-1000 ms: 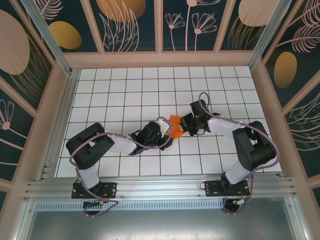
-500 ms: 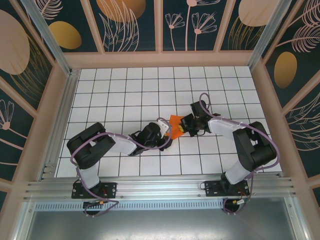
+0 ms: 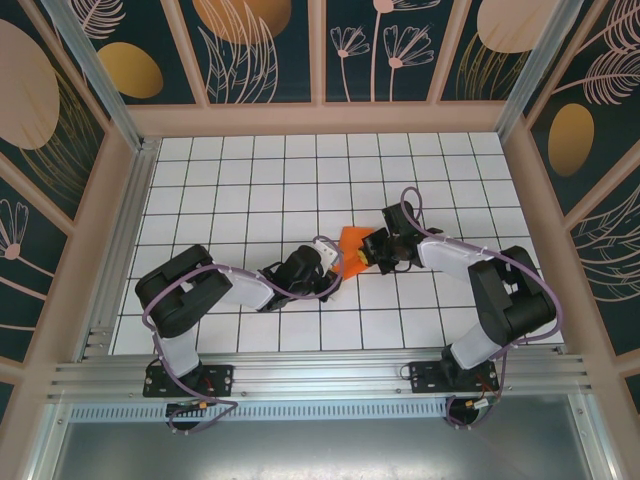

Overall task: Fold a paper plane with a square sheet of paper (pick it up from the middle)
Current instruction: Fourth fold the wing at the center of the table.

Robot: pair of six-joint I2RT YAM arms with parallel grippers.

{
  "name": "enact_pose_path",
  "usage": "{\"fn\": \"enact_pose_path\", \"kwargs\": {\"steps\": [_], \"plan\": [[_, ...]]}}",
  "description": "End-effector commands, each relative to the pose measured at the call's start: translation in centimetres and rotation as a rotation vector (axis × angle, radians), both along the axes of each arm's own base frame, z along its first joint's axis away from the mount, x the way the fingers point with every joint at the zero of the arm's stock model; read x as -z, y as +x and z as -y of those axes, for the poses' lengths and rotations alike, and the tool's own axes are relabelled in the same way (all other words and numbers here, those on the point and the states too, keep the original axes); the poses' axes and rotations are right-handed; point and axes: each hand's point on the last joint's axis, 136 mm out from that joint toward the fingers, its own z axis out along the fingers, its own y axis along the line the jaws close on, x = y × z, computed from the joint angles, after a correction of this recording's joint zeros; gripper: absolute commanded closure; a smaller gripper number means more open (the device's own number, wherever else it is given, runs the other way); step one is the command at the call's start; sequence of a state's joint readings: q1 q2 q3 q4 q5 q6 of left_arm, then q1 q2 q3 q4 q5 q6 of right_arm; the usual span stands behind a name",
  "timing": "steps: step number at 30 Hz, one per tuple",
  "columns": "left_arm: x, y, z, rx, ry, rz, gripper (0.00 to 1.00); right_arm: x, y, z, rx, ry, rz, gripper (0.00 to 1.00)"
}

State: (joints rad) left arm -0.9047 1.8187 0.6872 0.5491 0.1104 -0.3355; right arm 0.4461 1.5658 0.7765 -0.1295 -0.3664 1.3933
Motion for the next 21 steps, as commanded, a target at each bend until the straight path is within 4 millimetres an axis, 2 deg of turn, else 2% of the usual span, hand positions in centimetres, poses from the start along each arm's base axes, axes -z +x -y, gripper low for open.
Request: {"fn": "enact_pose_path", "kwargs": {"steps": [1, 6, 10, 17, 21], "plan": [[0.9, -0.4, -0.6, -0.012, 0.028, -0.013, 0.89, -0.8, 0.2, 0.2, 0.006, 0.010, 0.029, 0.96], [0.9, -0.4, -0.7, -0.034, 0.008, -0.022, 0.97, -1.5, 0.8, -0.1, -0.022, 0.014, 0.067, 0.82], [0.9, -0.5, -0.8, -0.049, -0.016, -0.032, 1.00, -2.6, 1.8, -0.2, -0.078, 0.002, 0.142, 0.62], [0.7, -1.0, -1.1, -0.057, -0.074, -0.073, 1.00, -3.0, 2.7, 0.3, -0.220, -0.082, 0.210, 0.54], [0.3, -0.9, -2.3, -0.079, -0.139, -0.118, 1.00, -3.8, 4.7, 1.9, -0.399, -0.233, 0.387, 0.49]]}}
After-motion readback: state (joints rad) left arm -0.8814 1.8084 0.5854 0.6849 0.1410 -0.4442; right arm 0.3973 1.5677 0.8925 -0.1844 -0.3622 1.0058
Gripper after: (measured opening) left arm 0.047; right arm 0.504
